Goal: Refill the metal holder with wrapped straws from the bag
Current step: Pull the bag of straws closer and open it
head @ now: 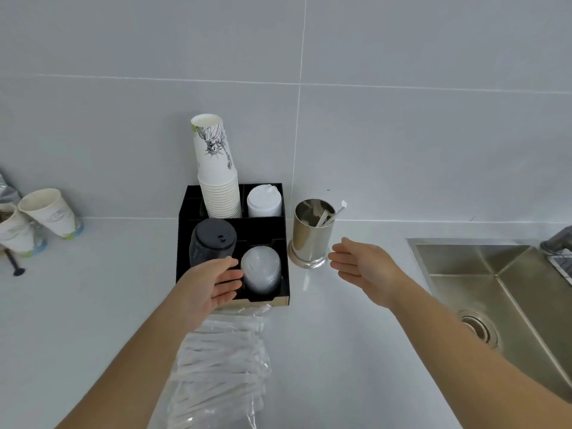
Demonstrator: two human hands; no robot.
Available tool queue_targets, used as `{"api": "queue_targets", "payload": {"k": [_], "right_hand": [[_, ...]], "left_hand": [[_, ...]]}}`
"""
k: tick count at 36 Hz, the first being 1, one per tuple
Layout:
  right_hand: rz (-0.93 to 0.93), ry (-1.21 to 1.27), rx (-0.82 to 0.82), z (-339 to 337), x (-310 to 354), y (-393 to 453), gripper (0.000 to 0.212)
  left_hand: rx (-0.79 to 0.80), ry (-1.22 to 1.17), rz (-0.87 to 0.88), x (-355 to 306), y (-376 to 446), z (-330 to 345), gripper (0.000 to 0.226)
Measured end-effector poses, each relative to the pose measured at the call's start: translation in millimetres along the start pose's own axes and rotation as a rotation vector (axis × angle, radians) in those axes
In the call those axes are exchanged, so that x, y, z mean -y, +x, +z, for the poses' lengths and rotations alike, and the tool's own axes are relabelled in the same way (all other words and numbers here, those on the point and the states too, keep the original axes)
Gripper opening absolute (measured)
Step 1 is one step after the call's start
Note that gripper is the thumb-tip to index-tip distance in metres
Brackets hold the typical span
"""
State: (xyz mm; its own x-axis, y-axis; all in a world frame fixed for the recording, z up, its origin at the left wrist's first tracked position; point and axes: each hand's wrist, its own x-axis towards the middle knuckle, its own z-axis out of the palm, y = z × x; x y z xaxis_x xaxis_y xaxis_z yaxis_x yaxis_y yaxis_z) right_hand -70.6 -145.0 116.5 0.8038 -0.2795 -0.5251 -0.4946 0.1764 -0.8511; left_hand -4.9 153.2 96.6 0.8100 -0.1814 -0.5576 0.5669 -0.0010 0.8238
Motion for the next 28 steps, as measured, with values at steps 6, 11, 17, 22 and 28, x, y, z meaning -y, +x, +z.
{"api": "queue_targets", "payload": {"k": [6, 11, 17, 22, 28], "right_hand": [[0.103, 0.101, -0.007, 12, -40, -4, 0.031], [0.194, 0.133, -0.015, 28, -78, -10, 0.032], [0.282, 0.095, -0.044, 53, -116, -20, 0.031], [0.338, 0.054, -0.067, 70, -143, -31, 0.028], [0.387, -0.054, -0.062, 90, -164, -41, 0.023]], "left_hand": [[-0.112, -0.084, -0.115, 33, -7, -52, 0.024], [-0.178, -0.064, -0.196, 64, -5, -92, 0.021], [-0.285, 0.079, -0.254, 103, 3, -133, 0.013], [-0.278, 0.271, -0.235, 121, 5, -148, 0.020], [-0.170, 0.296, -0.242, 125, 6, -141, 0.012]]}}
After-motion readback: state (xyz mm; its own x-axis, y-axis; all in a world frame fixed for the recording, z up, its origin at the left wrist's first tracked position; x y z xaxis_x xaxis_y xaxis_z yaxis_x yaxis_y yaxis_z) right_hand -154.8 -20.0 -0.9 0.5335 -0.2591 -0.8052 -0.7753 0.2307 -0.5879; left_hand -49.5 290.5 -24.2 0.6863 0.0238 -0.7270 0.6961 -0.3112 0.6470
